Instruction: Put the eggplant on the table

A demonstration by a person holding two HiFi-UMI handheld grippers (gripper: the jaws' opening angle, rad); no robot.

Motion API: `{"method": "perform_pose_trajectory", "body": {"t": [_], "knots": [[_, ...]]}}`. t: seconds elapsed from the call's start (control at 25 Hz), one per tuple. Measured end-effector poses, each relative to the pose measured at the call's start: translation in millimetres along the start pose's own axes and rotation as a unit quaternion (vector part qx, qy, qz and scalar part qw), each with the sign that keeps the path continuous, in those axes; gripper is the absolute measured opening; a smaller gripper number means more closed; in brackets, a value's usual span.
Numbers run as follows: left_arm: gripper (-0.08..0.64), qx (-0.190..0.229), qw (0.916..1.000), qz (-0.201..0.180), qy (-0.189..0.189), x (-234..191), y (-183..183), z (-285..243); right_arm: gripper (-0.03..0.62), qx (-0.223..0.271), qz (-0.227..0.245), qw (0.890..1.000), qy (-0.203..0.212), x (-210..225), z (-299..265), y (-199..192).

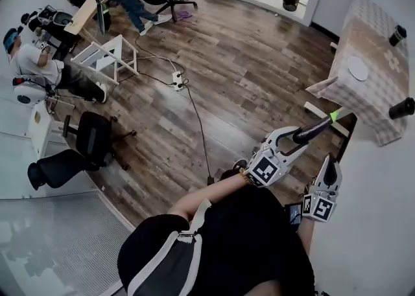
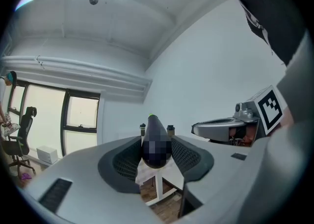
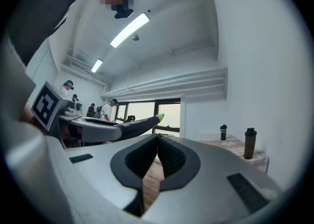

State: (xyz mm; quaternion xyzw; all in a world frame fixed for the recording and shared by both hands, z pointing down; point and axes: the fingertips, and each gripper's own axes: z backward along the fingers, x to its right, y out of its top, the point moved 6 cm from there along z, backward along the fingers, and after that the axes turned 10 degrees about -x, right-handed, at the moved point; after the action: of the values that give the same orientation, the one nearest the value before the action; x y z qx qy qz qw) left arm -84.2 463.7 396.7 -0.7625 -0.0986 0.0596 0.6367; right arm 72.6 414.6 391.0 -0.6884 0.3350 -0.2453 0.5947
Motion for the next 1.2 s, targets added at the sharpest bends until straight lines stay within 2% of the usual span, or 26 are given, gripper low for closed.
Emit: {"method": "perform_pose_trajectory", "body": {"t": [0.36,0.6,0.8,0.96,1.2], "knots": [[0.201,0.014,0.9993,-0.021,-0.028,-53.0,4.4,-4.7,0.006,0.003,0.012,0.999,-0.035,-31.8,-47.3,17.9],[0.201,0.017,0.9974,-0.011,-0.069,-67.3,9.3,-4.3,0.006,-0.008,0.009,0.997,-0.083,-46.7,-48.4,21.7],[0.201,0.013,0.9965,-0.010,-0.082,-78.2,3.2,-17.0,0.006,-0.020,0.004,0.995,-0.095,-51.3,-55.9,14.5],[0.201,0.007,0.9966,-0.013,-0.081,-80.3,0.5,-38.4,0.006,-0.025,-0.003,0.996,-0.091,-34.8,-68.2,5.6],[0.201,-0.002,0.9983,-0.012,-0.058,-84.9,5.1,-82.6,0.006,-0.017,-0.007,0.997,-0.073,8.9,-97.6,3.0]]}}
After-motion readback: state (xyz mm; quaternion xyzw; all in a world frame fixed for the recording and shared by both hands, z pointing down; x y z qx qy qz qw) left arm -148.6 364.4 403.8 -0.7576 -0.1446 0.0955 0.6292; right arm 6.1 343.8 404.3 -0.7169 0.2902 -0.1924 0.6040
